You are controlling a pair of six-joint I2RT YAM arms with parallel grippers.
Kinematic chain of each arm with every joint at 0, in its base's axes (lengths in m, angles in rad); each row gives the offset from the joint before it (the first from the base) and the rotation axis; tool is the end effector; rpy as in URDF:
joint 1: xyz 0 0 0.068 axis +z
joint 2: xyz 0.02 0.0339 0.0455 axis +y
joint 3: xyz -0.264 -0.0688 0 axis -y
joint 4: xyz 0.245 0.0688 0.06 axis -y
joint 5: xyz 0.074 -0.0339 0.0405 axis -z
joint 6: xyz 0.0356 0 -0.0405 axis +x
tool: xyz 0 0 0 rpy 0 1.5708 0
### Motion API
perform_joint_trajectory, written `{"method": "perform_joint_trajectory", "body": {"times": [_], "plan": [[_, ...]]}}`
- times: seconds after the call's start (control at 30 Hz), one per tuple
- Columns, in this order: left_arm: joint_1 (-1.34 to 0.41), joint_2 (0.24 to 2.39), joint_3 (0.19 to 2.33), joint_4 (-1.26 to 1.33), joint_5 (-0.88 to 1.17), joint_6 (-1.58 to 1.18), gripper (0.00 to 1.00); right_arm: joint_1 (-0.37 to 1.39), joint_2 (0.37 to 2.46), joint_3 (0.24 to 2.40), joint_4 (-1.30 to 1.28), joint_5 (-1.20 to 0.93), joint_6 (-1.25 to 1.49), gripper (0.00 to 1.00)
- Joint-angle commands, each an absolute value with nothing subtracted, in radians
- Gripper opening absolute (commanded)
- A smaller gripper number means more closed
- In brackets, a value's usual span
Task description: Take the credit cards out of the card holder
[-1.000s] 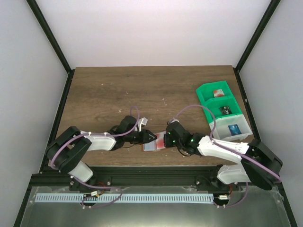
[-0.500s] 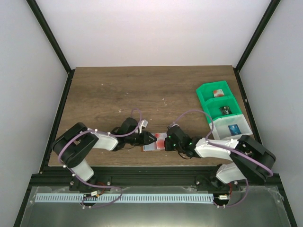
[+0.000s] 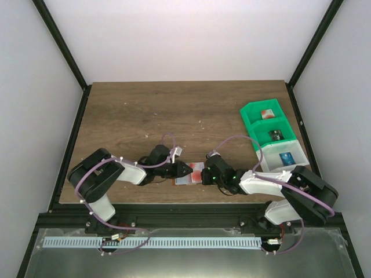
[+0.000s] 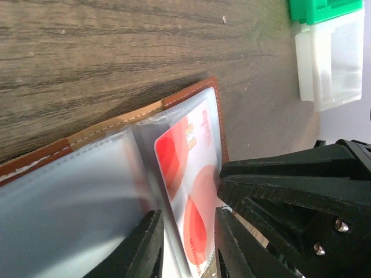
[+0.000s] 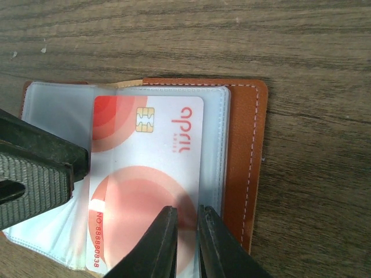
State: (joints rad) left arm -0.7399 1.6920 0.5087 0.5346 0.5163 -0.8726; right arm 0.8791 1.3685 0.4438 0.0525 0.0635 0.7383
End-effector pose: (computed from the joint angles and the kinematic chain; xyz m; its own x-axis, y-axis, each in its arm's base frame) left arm 0.1977 -0.2042 0.1080 -0.9585 -0.0270 -0.2838 0.2219 0.5544 -0.8021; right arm 0.1502 0.1779 0.1288 -0.8610 0.0134 -0.5084 -0.2205 0.8910 0.3969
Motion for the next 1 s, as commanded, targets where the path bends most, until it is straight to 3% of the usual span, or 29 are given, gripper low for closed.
{"method": "perform_joint_trajectory", "body": {"times": [0.0,0.63,0.97], "plan": [[-0.745,1.718,0.509,0.545,0.497,-0.87,0.26,0.875,1.384,0.419,0.0,0.051,0.746,0.13],[-0.753,1.746,0.529,0.572,0.492,-0.891,0.23,0.874,1.39,0.416,0.001,0.051,0.747,0.13],[-0.754,1.758,0.535,0.57,0.489,-0.894,0.08,0.874,1.39,0.414,0.002,0.052,0.749,0.13]]}}
